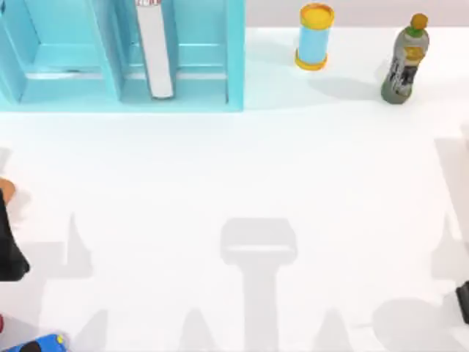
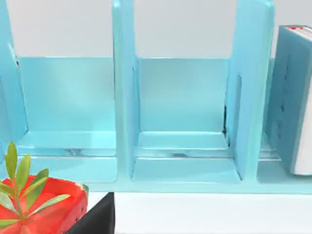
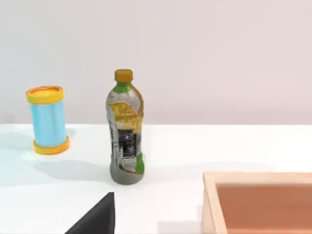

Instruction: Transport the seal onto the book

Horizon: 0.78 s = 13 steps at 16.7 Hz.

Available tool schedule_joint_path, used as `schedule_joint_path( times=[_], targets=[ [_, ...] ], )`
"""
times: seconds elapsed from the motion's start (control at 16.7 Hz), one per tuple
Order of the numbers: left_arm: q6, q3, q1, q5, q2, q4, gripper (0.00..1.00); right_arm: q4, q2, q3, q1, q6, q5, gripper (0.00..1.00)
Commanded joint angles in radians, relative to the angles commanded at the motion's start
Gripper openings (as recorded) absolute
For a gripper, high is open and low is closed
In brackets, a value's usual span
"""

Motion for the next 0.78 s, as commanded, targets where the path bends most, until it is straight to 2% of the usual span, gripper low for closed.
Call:
schedule_joint_path(
  times=[0.36, 0.54, 0.78],
  targets=[
    [-0.013, 0.034, -0.036, -0.012, 0.103, 0.071, 1.00, 0.000, 0.000, 0.000, 0.000, 0.000, 0.000, 1.00],
    [-0.030, 0.097, -0.088, -0.036, 0.288, 0.192, 1.00, 0.000, 0.000, 0.000, 0.000, 0.000, 0.000, 1.00],
    [-0.048, 0.233, -0.172, -0.091, 0.656, 0.434, 1.00, 0.000, 0.000, 0.000, 0.000, 0.000, 0.000, 1.00]
  ],
)
